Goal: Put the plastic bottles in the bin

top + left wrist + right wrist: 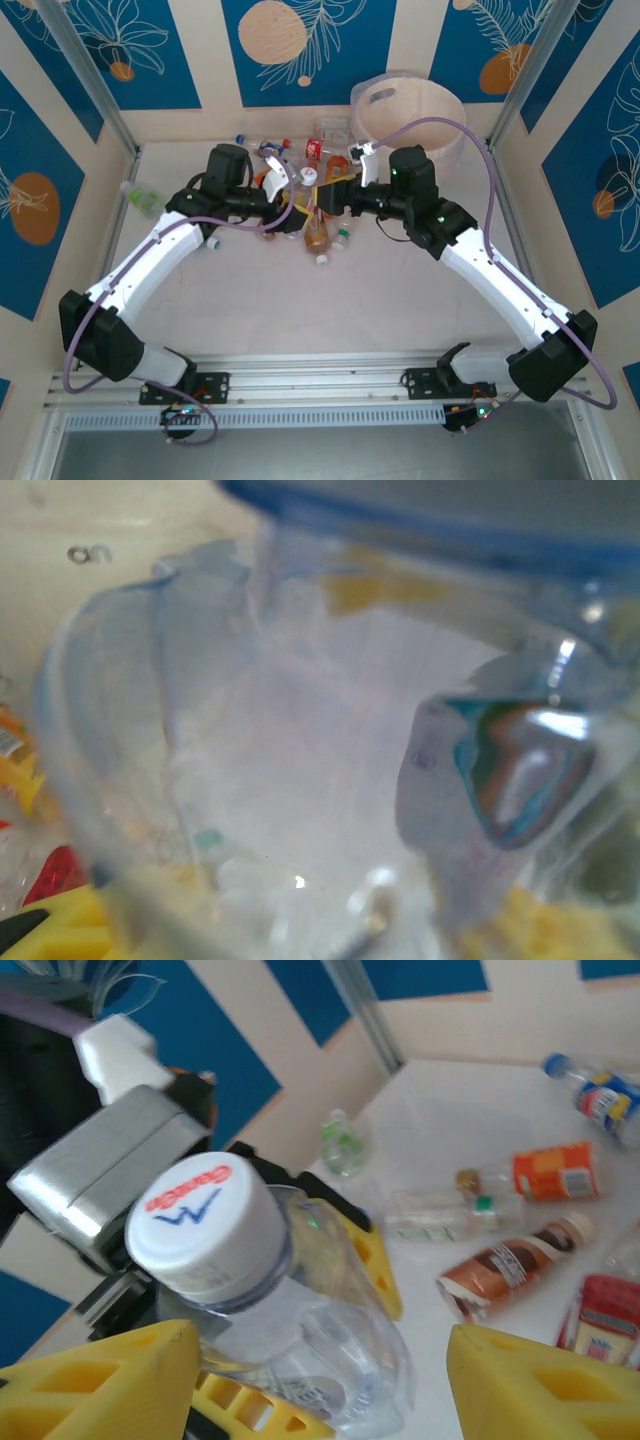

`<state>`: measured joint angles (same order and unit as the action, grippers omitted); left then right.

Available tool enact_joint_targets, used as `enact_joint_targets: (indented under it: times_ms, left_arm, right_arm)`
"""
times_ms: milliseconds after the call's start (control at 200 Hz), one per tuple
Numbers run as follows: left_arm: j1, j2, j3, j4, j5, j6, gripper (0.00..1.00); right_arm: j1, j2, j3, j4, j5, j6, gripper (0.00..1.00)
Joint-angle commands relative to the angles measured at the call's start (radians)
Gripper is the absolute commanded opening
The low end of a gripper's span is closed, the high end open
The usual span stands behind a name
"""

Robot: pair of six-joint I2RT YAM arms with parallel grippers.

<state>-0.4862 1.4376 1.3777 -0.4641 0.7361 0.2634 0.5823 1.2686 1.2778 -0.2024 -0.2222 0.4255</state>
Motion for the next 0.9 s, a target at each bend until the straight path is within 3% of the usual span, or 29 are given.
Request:
enact_joint_targets:
  times_ms: [0,175,535,595,665,800,895]
  left_arm:
    - [-0.007,0.035,0.079,-0.077,0.198,0.055,0.55]
    - [-0.006,0.050,0.115,-0.153,0.295,0.119,0.55]
    - [-0.006,0.025,0.096,-0.146,0.278,0.130,0.56]
    - [-0.006,0.027,0.095,-0.146,0.276,0.129,0.56]
    - [-0.007,0.027,0.093,-0.146,0.271,0.130,0.56]
    - [-0.007,0.018,0.091,-0.143,0.262,0.132,0.56]
    - [-0.006,0.010,0.090,-0.141,0.250,0.130,0.56]
  right_arm:
    - [0.007,0.006,0.022,0.102,-0.149,-0.082,0.65]
    - [0.002,0.023,0.049,0.130,-0.224,-0.117,0.59]
    - [0.006,0.072,0.081,0.134,-0.291,-0.115,0.51]
    - [0.007,0.072,0.081,0.136,-0.288,-0.113,0.52]
    - [0.011,0.073,0.083,0.136,-0.291,-0.110,0.62]
    - [0.016,0.076,0.089,0.134,-0.293,-0.109,0.63]
    - [0.019,0.083,0.102,0.122,-0.295,-0.119,0.50]
